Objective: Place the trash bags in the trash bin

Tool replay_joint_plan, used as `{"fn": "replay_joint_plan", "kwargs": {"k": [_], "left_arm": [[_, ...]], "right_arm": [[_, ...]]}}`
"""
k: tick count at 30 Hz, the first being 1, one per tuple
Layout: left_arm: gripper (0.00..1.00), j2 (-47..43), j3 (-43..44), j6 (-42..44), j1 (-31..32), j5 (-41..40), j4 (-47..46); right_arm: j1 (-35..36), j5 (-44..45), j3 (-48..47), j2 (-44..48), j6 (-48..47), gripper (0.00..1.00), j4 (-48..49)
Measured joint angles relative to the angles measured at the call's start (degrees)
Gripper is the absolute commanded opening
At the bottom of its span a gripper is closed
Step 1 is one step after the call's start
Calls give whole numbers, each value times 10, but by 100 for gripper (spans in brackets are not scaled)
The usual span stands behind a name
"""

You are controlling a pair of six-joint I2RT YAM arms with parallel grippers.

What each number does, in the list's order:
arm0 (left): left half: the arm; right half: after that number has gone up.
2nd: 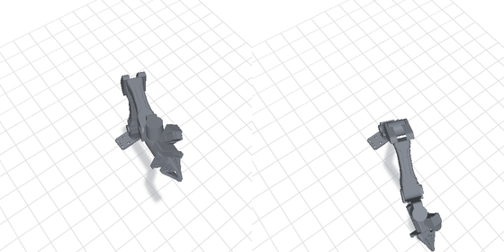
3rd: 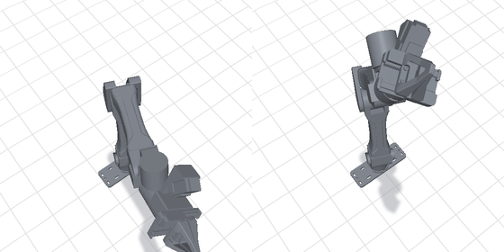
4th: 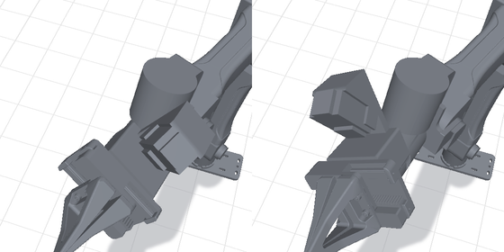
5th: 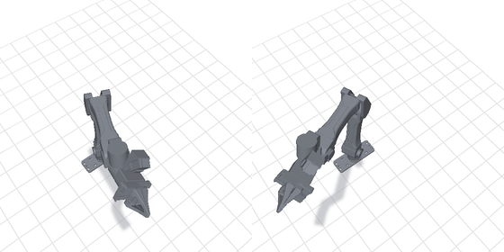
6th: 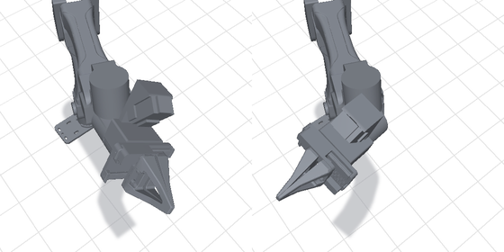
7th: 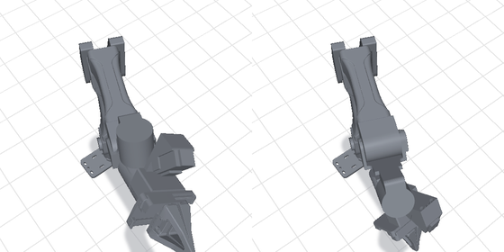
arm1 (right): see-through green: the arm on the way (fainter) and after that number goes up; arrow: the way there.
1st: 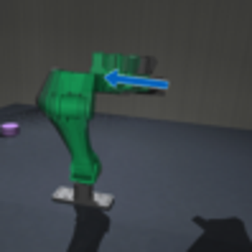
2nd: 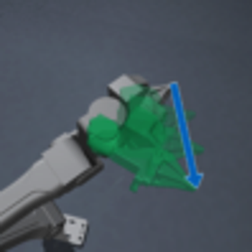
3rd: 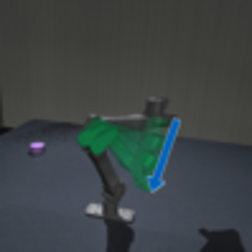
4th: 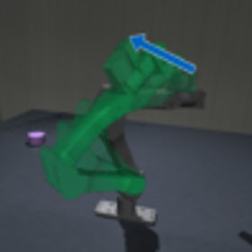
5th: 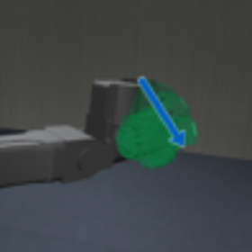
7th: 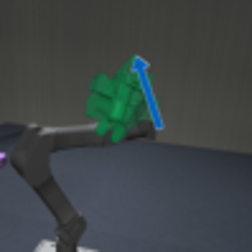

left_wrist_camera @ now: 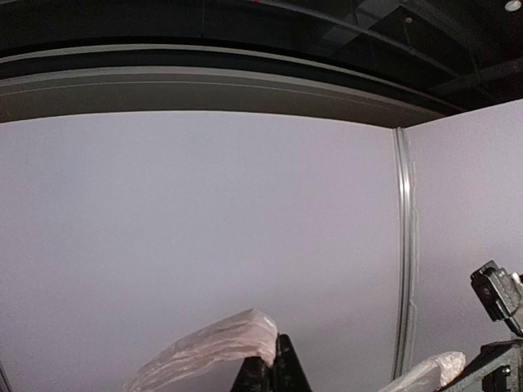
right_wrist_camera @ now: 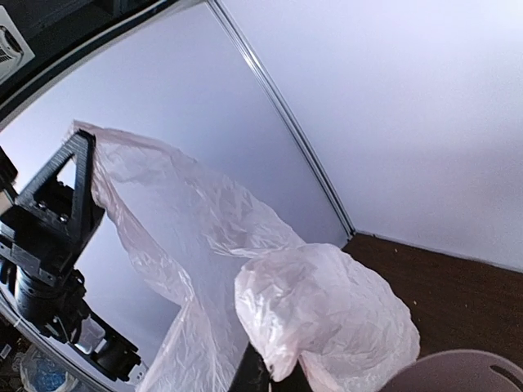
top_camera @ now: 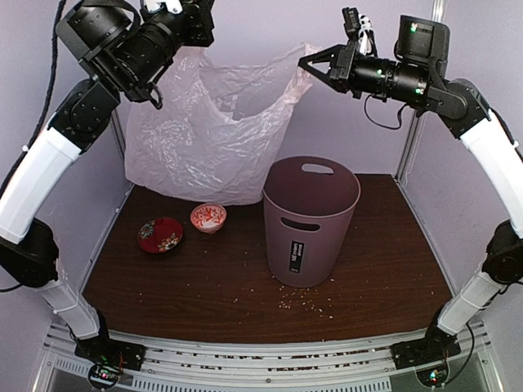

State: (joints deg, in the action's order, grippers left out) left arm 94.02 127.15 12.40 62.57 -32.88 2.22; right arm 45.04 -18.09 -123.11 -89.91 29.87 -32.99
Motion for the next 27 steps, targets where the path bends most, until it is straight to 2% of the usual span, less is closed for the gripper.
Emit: {"fn": "replay_joint_plan", "kwargs": {"k": [7, 15, 27], "left_arm": [[0, -30, 14, -66, 2, 83, -5], [0, 30, 76, -122, 8, 139, -44], [0, 113, 71, -242, 8, 209, -42]], "right_arm": [[-2, -3, -58, 5, 1, 0, 47], [-7, 15, -57, 59, 3, 0, 72], [-7, 127, -33, 146, -38, 0, 59]]}}
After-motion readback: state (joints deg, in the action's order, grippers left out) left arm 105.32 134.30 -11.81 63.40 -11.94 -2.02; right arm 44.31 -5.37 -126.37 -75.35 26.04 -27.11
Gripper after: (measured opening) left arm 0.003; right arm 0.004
